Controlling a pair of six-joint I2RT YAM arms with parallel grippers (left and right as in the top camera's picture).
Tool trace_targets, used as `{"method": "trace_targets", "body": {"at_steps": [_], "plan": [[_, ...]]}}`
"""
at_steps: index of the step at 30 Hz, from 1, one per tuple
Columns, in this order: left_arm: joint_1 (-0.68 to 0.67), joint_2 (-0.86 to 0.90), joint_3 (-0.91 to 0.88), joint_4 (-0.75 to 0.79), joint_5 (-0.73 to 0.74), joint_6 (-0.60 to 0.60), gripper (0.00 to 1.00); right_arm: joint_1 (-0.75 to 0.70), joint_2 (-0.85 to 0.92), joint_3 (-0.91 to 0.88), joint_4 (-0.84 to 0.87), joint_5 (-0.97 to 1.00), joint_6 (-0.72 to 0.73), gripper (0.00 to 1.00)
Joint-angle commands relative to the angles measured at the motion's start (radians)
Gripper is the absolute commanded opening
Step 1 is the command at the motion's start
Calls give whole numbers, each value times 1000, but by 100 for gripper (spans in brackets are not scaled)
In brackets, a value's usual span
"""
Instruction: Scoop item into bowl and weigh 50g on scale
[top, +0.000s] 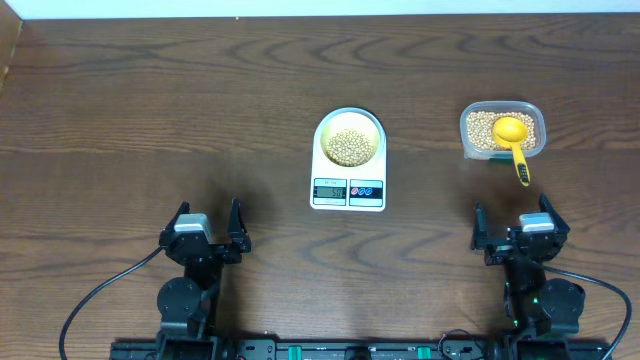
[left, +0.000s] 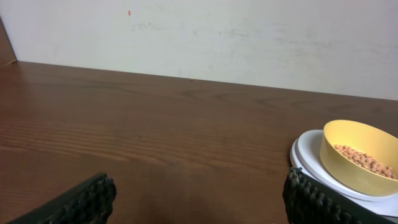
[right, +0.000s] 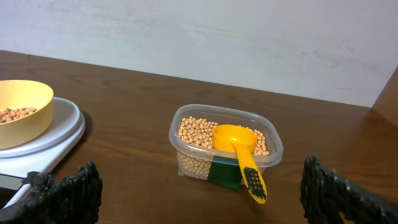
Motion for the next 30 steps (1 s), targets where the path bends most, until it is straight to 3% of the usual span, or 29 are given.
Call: {"method": "trace_targets", "body": {"at_steps": [1, 11, 20, 30], "plan": [[5, -6, -16, -42, -29, 9, 88, 13, -8, -1, -11, 37, 21, 99], [5, -6, -16, -42, -29, 9, 88, 12, -8, -1, -9, 100, 27, 99], [5, -6, -16, -42, -29, 9, 88, 11, -8, -1, 5, 230, 134, 99], [5, -6, -16, -42, -29, 9, 88, 11, -8, -1, 7, 220, 103, 99]]}}
